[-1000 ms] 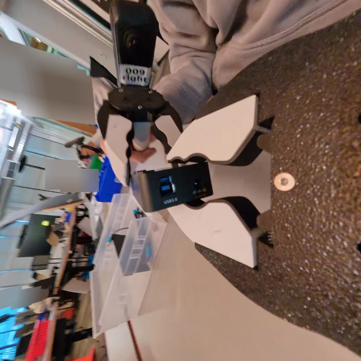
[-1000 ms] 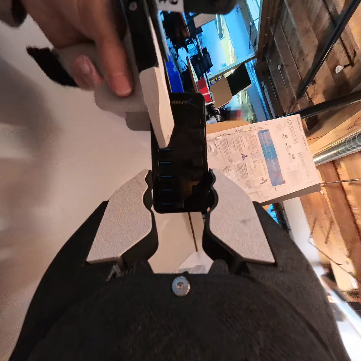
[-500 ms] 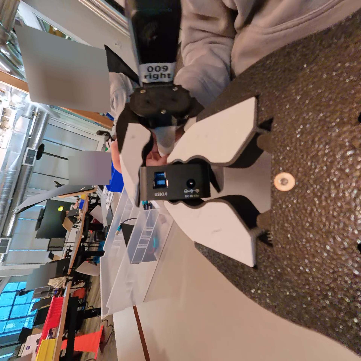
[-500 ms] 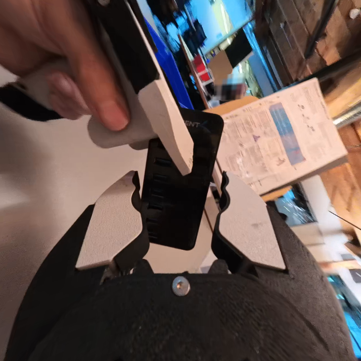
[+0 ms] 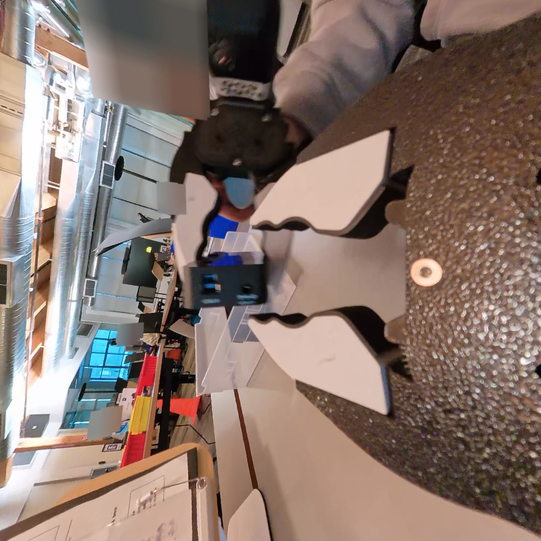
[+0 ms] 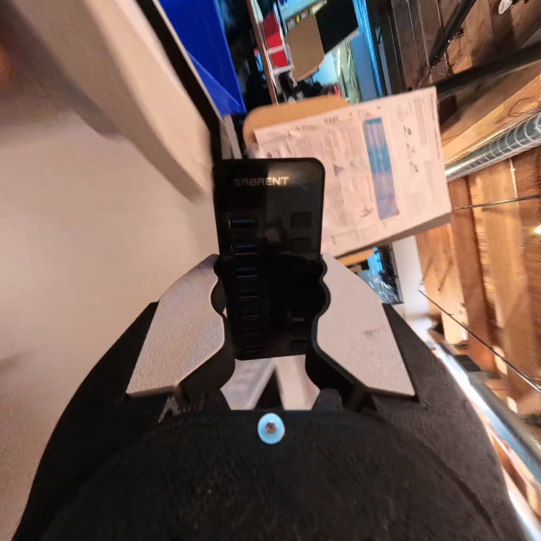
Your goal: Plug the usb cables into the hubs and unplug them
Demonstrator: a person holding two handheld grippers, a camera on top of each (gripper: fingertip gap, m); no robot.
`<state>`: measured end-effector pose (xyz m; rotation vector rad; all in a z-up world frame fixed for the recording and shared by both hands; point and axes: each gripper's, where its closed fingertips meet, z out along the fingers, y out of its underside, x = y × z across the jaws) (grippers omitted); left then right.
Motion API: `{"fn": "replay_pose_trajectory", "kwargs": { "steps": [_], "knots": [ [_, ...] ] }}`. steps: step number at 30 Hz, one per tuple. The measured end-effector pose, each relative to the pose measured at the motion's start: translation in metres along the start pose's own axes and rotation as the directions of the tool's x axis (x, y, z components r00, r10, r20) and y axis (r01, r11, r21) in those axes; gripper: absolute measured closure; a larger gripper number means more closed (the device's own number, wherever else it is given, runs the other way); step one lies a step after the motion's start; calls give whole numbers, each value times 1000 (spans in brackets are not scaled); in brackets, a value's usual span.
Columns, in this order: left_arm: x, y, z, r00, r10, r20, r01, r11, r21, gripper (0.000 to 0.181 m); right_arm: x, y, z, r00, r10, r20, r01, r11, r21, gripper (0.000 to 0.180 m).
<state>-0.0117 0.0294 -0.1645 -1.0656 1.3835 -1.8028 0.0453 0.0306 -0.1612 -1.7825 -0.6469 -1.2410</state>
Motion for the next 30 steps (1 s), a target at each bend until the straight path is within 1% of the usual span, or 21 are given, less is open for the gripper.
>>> {"fn": "replay_pose_trajectory", "kwargs": {
  "steps": [2, 4, 6, 7, 10, 12, 15, 16, 18, 20, 22, 24, 26, 27, 29, 30],
  "knots": [
    [-4, 1, -2, 1000, 14, 3, -14, 1000, -14, 123, 39, 35, 3, 999, -37, -21, 36, 997, -67, 117],
    [-8, 3, -4, 999, 43, 3, -43, 999, -26, 123, 78, 84, 10, 997, -73, 14, 74, 982, -172, 118],
    [-13, 8, -4, 998, 62, 7, -62, 997, -35, 125, 104, 135, 23, 990, -88, 113, 114, 959, -258, 119],
    [-14, 12, -4, 998, 60, 0, -60, 997, -43, 126, 113, 160, 32, 984, -68, 165, 115, 949, -295, 118],
    [-21, 22, 0, 1000, 24, -2, -25, 998, -60, 127, 118, 231, 58, 941, 32, 337, 118, 902, -414, 119],
    [-21, 25, 1, 1000, 13, -21, -14, 999, -51, 131, 105, 269, 75, 898, 114, 424, 112, 875, -471, 119],
    [-25, 26, 0, 999, 31, -24, -32, 999, -43, 132, 78, 315, 99, 848, 190, 495, 131, 830, -543, 120],
    [-26, 27, -1, 999, 45, -26, -46, 998, -45, 132, 66, 326, 105, 825, 217, 522, 143, 813, -565, 120],
    [-27, 28, -3, 996, 87, -33, -89, 994, -57, 132, 46, 342, 118, 788, 221, 574, 189, 802, -567, 120],
    [-30, 31, -7, 990, 136, -33, -138, 987, -84, 132, 21, 351, 123, 712, 234, 662, 247, 799, -548, 120],
    [-34, 34, -9, 987, 161, -30, -163, 981, -101, 133, 5, 362, 126, 661, 246, 709, 290, 788, -544, 120],
    [-37, 34, -11, 989, 145, -28, -147, 984, -103, 134, -12, 365, 124, 588, 317, 744, 267, 792, -549, 119],
    [-35, 35, -10, 992, 113, -56, -118, 989, -93, 134, -22, 368, 119, 521, 364, 772, 263, 792, -551, 119],
    [-35, 36, -10, 993, 99, -64, -105, 990, -98, 134, -23, 366, 121, 504, 389, 771, 237, 797, -556, 120],
    [-33, 40, -10, 992, 88, -92, -98, 988, -118, 134, -26, 365, 119, 463, 421, 780, 240, 788, -568, 120],
    [-32, 41, -10, 991, 85, -101, -98, 987, -124, 134, -29, 363, 115, 425, 458, 781, 244, 773, -586, 120]
  ]
}}
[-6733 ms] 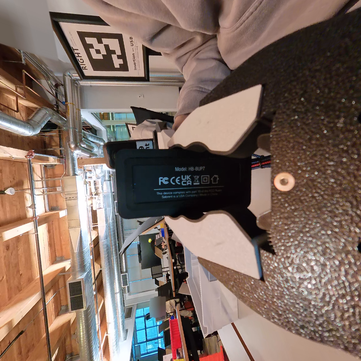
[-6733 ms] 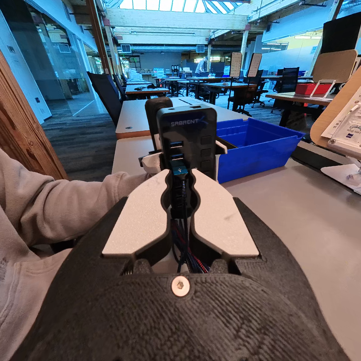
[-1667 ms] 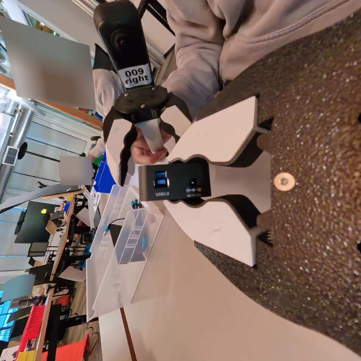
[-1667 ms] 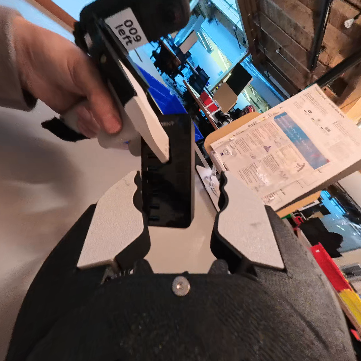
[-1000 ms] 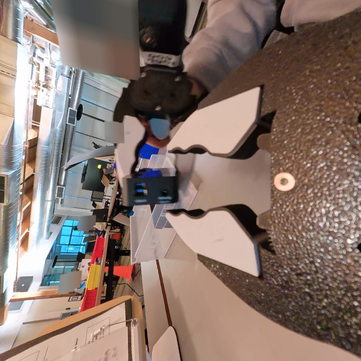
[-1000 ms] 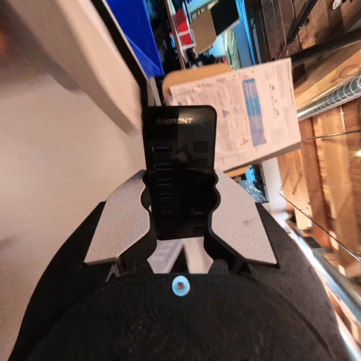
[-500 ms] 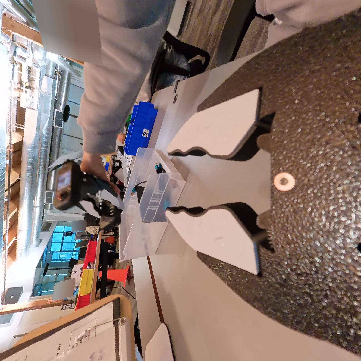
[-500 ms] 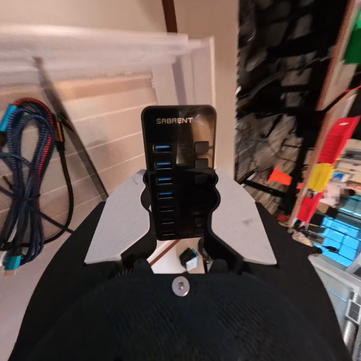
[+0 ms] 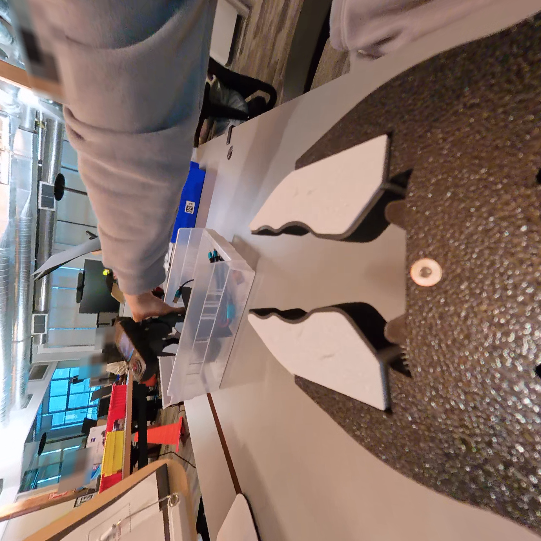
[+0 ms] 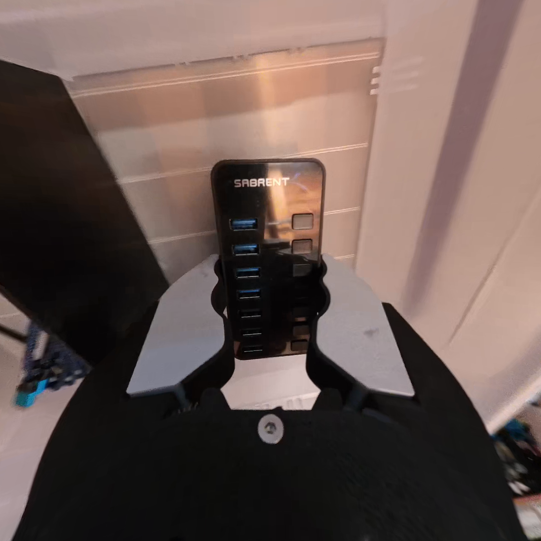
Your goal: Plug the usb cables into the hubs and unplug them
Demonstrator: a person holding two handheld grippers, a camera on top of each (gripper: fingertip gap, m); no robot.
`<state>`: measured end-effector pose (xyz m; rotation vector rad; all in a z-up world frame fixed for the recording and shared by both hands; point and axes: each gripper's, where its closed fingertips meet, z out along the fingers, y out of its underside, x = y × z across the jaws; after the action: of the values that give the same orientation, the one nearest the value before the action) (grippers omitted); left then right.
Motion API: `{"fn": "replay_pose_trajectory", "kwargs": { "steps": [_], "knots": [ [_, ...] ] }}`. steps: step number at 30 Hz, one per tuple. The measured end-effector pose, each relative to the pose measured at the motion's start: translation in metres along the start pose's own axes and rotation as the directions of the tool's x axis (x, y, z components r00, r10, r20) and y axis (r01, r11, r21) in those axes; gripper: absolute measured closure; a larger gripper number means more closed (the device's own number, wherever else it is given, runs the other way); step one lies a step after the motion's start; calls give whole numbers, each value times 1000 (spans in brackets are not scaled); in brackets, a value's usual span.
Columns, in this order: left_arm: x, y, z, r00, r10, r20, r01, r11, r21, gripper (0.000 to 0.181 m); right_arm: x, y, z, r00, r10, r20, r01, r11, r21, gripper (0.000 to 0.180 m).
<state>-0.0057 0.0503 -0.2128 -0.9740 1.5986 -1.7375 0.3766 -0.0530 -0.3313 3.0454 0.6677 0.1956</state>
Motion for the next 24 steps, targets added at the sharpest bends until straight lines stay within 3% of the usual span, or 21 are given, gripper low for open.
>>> {"fn": "replay_pose_trajectory", "kwargs": {
  "steps": [2, 4, 7, 11, 13, 15, 18, 21, 24],
  "knots": [
    [1, -1, 0, 1000, 2, -6, -2, 1000, 7, 134, -13, 3, 2, 992, 62, 108, -56, 996, -64, 120],
    [2, -2, 0, 1000, -5, -16, 5, 1000, 11, 134, -13, 3, 2, 992, 61, 111, -50, 993, -103, 117],
    [1, -1, -1, 1000, -5, -10, 5, 1000, 11, 133, -7, 2, -3, 998, 21, 51, -15, 992, -124, 112],
    [-3, -5, -6, 1000, -12, 13, 11, 999, 37, 133, 12, 3, -31, 986, 99, -136, -114, 988, -103, 101],
    [-5, -10, -9, 1000, -15, 24, 14, 998, 56, 134, 25, 6, -58, 929, 212, -305, -229, 973, -21, 104],
    [-7, -14, -12, 999, -8, 42, 6, 998, 65, 134, 29, 9, -93, 814, 339, -472, -323, 939, 116, 109],
    [-14, -26, -25, 994, 31, 104, -36, 998, 44, 134, -9, -7, -135, 693, 466, -549, -305, 881, 363, 111],
    [-39, -49, -62, 933, 194, 303, -182, 981, -65, 138, -88, -41, -146, 749, 477, -459, -181, 815, 551, 113],
    [-92, -53, -120, 739, 493, 460, -301, 852, -429, 136, -165, -62, -143, 825, 443, -351, -104, 730, 675, 115]
  ]
}}
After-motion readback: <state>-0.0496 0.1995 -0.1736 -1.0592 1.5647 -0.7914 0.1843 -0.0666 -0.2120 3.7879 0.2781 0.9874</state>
